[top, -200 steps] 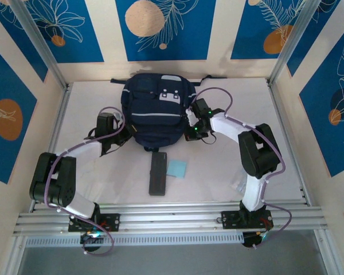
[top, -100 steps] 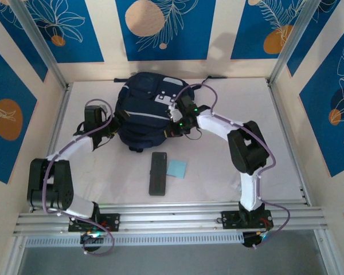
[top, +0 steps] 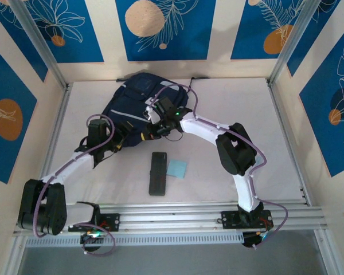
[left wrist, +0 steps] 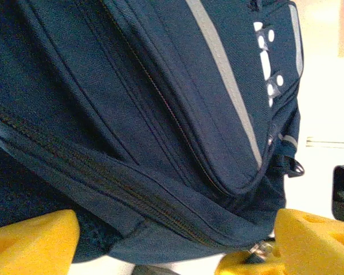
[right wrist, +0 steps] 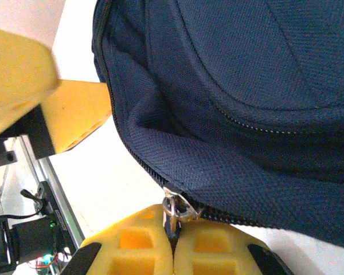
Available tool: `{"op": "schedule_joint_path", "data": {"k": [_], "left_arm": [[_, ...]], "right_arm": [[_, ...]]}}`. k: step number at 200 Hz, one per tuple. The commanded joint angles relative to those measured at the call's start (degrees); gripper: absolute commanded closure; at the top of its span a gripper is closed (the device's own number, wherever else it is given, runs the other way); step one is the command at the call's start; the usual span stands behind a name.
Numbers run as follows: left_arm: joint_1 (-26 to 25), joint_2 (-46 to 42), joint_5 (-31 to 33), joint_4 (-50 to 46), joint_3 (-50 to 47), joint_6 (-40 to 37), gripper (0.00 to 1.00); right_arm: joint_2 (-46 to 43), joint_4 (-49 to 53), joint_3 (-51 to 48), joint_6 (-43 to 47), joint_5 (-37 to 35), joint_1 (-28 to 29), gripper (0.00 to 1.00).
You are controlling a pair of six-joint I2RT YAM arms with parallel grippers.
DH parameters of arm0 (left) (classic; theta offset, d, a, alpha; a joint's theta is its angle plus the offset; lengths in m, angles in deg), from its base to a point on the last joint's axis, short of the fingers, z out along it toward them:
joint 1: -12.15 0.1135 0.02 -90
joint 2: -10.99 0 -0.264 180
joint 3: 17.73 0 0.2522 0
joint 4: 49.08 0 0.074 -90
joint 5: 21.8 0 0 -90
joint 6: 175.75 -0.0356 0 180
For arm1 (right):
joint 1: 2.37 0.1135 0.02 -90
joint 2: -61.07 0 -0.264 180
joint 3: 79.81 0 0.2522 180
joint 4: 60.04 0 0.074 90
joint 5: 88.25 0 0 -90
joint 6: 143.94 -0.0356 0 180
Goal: Pack the student bag
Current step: Zip the student bag at the top-center of the table.
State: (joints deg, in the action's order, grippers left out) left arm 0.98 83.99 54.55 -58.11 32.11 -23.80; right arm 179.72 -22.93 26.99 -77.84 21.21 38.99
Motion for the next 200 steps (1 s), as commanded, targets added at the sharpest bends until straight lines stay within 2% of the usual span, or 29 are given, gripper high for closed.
{"op": "schedule_joint_path", "data": {"k": [1,13,35,50,88,129,154,173,200], "left_arm": [[-0.60,4.17,2.93,2.86,-0.62,0.64,0.22],[-0.56,6.51,3.69,4.26,-0.23,0.15,0.35],[-0.53,9.53,4.42,6.12,1.12,-1.68,0.68],[-0.43,10.55,5.12,4.67,2.81,-4.10,1.00],[-0.34,8.85,6.89,1.50,3.31,-7.65,1.00],[-0.40,5.78,8.21,-0.43,1.67,-8.96,1.00],[-0.36,4.72,7.85,-0.57,1.02,-8.73,1.00],[-0.34,3.85,8.01,-1.21,0.95,-8.94,1.00],[-0.41,3.18,8.99,-2.02,0.90,-9.65,1.00]], "right_arm": [[-2.93,-3.05,-1.88,1.90,6.95,1.30,1.00],[-4.07,-2.68,-4.26,3.87,7.44,1.61,1.00],[-5.61,1.61,-7.38,10.41,6.63,1.49,1.00],[-5.80,6.36,-8.35,15.47,3.31,0.58,1.00],[-5.46,15.61,-8.02,20.87,-11.69,-6.78,1.00],[-3.53,17.14,-2.86,22.64,-31.66,-12.79,1.00],[0.70,18.00,3.56,20.97,-40.79,-15.10,1.00],[3.01,19.63,7.57,17.44,-44.19,-15.74,1.00],[4.23,19.80,9.15,13.78,-43.55,-16.18,1.00]]}}
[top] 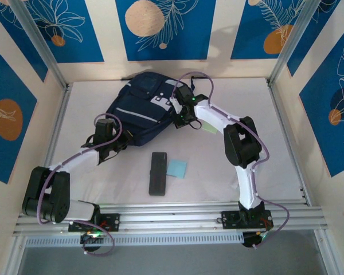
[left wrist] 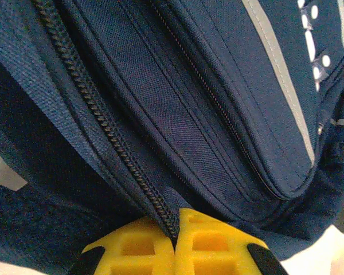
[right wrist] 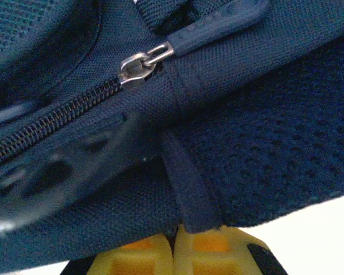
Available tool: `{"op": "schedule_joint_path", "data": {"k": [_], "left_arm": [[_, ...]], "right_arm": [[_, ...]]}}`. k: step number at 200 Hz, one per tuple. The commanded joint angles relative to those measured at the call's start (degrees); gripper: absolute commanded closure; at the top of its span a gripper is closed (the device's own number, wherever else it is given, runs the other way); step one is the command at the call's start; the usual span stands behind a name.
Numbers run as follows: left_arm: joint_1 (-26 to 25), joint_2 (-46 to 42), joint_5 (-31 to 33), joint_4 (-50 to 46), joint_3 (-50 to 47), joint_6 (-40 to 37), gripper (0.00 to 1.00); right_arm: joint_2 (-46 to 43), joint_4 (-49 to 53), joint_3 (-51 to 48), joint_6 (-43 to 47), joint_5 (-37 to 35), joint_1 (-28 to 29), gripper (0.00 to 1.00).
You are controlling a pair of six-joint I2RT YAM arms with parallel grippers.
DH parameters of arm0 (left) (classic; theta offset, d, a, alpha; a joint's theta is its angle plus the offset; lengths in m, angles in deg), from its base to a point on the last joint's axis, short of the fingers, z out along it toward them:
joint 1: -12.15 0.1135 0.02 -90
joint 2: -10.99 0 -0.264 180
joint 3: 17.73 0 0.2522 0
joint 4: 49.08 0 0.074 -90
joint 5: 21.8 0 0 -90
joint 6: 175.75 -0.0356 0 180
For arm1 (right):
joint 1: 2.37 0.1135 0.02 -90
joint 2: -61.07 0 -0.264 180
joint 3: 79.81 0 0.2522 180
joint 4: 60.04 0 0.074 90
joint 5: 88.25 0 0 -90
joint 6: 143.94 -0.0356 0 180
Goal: Pack the student bag
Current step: Zip the student bag at the top-center of the table.
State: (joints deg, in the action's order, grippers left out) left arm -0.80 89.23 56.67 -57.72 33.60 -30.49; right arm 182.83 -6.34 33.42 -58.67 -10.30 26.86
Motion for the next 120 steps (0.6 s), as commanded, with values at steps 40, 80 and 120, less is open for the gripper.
{"op": "schedule_joint_path", "data": {"k": [40,80,120], "left_arm": [[1.52,-2.64,7.21,-2.95,-0.34,-3.84,1.00],[2.63,-4.16,8.17,-4.27,0.56,-5.71,1.00],[2.71,-4.11,6.96,-4.68,1.89,-7.48,1.00]], "right_arm": [[0.31,2.53,0.19,-7.68,-9.88,-4.75,1.00],[-0.82,3.15,-3.44,-7.61,-11.99,-6.96,1.00],[-6.12,-1.41,-9.84,-4.77,11.72,-8.05,1.00]]}}
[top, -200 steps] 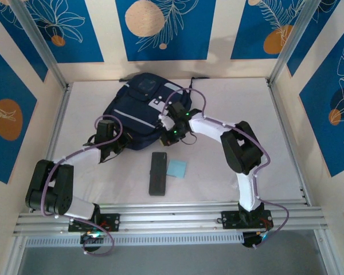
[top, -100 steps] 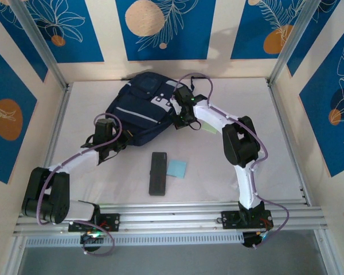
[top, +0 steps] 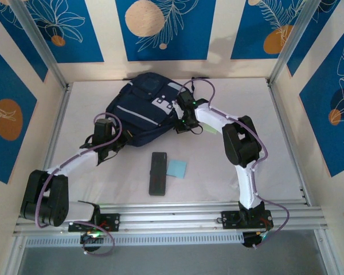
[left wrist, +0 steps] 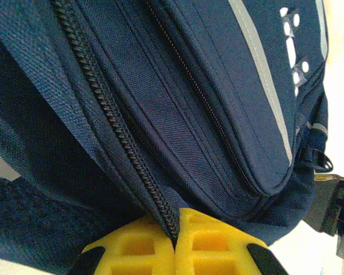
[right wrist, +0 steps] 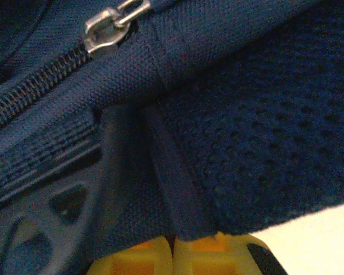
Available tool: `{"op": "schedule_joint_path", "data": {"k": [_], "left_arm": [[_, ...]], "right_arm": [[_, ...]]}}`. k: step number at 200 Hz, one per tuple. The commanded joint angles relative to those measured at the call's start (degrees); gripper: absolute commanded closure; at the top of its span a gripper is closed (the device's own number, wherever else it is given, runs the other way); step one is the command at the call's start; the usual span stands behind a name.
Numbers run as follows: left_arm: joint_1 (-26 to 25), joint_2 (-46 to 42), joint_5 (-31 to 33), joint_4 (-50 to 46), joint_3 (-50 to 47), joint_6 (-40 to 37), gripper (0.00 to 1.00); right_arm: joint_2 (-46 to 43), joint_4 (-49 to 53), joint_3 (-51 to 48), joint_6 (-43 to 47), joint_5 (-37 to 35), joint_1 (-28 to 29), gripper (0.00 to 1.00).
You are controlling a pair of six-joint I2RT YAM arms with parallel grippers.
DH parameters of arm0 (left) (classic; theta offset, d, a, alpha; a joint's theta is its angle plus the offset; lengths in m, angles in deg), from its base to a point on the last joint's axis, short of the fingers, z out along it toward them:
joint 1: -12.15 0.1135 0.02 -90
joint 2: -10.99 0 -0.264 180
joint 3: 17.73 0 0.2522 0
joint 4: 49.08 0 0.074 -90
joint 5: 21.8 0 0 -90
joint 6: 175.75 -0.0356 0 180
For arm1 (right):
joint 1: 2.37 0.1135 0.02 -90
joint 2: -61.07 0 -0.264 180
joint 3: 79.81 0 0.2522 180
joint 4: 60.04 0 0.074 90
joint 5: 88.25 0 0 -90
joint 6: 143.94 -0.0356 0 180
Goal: Pack the student bag
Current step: Zip the student bag at the top-center of the table.
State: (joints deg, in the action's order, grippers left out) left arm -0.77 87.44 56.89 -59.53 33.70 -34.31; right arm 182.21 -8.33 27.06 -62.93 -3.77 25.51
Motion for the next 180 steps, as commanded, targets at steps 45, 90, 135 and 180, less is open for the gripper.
{"op": "schedule_joint_path", "data": {"k": [45,90,135,180], "left_arm": [[2.53,-1.20,2.92,-1.15,1.57,-4.08,1.00],[2.55,0.76,1.94,0.34,0.65,-6.13,1.00],[2.62,6.23,2.14,0.79,0.79,-11.29,1.00],[2.64,8.77,4.54,-0.62,0.55,-13.89,1.00]], "right_arm": [[-11.80,-2.18,-9.67,-1.33,27.30,-7.00,0.57],[-17.95,-3.83,-13.12,-3.42,29.73,-8.28,0.44],[-12.91,-8.16,-7.22,-8.91,26.32,-5.68,0.44],[-3.02,-8.44,0.62,-10.03,21.35,-3.54,0.44]]}}
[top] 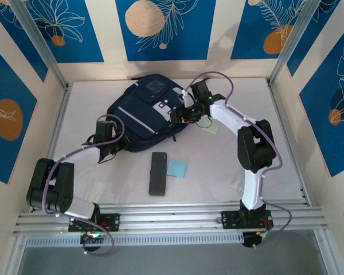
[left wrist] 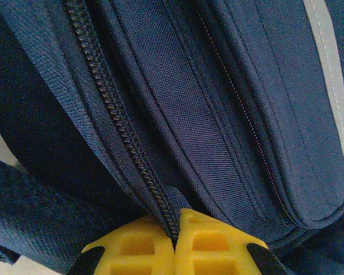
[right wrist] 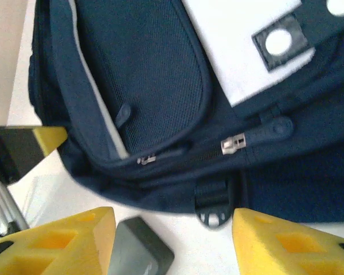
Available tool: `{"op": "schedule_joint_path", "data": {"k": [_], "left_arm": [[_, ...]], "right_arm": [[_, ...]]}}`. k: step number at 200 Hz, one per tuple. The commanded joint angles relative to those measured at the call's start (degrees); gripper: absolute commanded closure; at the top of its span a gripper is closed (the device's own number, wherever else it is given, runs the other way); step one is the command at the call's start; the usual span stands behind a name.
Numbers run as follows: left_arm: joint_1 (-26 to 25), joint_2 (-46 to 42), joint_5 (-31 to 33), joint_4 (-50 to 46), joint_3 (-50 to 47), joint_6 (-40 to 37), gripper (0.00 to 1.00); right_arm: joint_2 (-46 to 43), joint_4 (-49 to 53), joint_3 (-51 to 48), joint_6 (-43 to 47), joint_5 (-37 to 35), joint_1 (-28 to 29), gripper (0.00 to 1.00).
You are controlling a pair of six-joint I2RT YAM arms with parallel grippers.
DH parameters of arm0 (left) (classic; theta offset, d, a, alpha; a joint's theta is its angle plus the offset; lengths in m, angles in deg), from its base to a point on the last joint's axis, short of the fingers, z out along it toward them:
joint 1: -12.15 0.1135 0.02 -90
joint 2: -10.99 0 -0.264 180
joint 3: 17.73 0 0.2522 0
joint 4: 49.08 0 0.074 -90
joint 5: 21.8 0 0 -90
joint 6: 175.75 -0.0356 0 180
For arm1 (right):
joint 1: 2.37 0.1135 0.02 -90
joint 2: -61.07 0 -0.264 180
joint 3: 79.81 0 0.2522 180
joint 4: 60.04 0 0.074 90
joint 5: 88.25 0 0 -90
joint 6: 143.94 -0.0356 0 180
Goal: Pack the student bag
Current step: Zip the student bag at the top-center of the table, then rotate the student bag at the top-center of the table.
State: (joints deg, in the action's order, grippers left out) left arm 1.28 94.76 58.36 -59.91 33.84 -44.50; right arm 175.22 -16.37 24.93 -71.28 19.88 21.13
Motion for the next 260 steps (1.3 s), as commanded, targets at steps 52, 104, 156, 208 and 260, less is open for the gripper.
{"op": "schedule_joint_path", "data": {"k": [52,104,156,208,260], "left_arm": [[0.72,2.85,5.32,-2.81,2.13,-5.74,1.00],[0.80,3.68,5.18,-3.03,4.32,-6.30,1.00],[1.66,6.49,6.21,-4.52,8.50,-9.00,1.00],[4.22,11.71,6.27,-6.09,15.79,-11.87,1.00],[4.85,15.34,3.87,-6.76,20.05,-11.83,1.00]], "right_arm": [[8.06,-5.52,1.42,-5.28,-7.96,0.31,0.38],[10.88,-10.87,0.25,-9.17,-5.66,1.14,0.30],[8.54,-26.25,-6.33,-12.98,5.00,3.66,0.44],[2.78,-29.25,-11.52,-12.52,9.71,6.14,0.46],[0.37,-23.86,-11.25,-10.28,-0.64,4.13,0.35]]}}
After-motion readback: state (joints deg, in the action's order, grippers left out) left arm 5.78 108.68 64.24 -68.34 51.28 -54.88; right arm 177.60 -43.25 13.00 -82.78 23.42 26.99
